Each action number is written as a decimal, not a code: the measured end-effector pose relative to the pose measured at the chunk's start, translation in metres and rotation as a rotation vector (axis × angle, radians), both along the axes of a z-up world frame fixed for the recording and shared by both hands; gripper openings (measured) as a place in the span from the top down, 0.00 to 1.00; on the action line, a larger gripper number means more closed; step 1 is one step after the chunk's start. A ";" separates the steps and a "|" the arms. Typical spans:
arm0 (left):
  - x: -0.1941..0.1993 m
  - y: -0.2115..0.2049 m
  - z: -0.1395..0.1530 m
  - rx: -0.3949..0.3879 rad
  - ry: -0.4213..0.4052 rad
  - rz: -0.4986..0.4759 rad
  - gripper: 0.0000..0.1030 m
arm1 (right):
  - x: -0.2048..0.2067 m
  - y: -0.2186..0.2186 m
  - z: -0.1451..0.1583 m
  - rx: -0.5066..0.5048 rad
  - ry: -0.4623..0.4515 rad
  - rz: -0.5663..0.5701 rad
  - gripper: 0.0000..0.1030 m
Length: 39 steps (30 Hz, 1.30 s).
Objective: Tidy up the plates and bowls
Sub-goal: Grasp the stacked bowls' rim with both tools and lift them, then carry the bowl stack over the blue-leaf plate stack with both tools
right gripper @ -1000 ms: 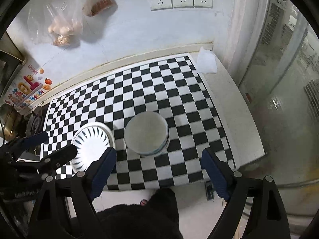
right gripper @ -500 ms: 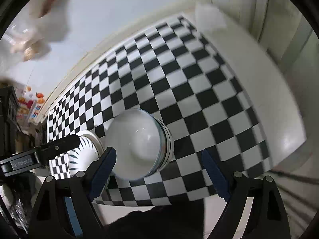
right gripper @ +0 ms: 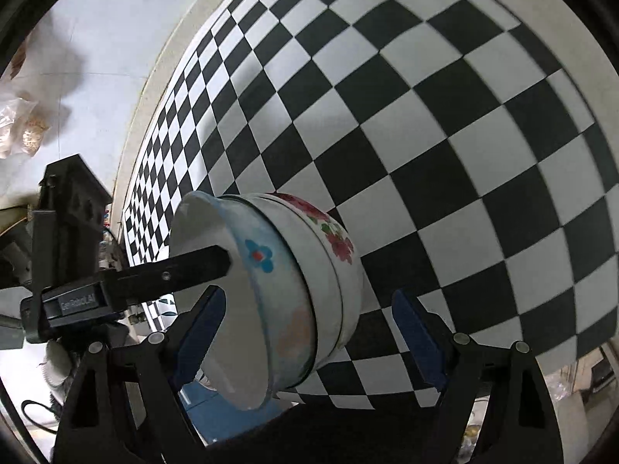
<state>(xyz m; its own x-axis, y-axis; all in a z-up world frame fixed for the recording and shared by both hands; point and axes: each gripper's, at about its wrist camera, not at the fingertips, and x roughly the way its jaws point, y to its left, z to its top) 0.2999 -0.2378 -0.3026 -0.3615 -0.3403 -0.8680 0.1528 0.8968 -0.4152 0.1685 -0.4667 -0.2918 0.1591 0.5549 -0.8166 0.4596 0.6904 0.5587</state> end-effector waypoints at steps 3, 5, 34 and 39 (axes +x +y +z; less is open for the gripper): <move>-0.003 -0.004 -0.012 -0.025 0.046 -0.016 0.41 | 0.004 0.002 -0.012 0.024 0.012 -0.005 0.17; -0.002 -0.003 -0.013 -0.081 0.058 0.008 0.48 | 0.005 0.001 -0.022 0.054 0.019 -0.016 0.25; -0.014 0.009 0.016 -0.093 -0.099 0.017 0.52 | 0.027 0.024 -0.012 -0.054 -0.081 0.067 0.58; -0.014 0.022 0.032 -0.093 -0.123 0.030 0.52 | 0.036 0.037 0.002 -0.062 -0.101 0.085 0.58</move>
<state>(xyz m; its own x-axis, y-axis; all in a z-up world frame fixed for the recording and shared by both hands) 0.2858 -0.2162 -0.2702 -0.2428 -0.4303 -0.8694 0.1811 0.8604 -0.4764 0.2049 -0.4292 -0.2900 0.1964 0.5189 -0.8320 0.3418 0.7590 0.5541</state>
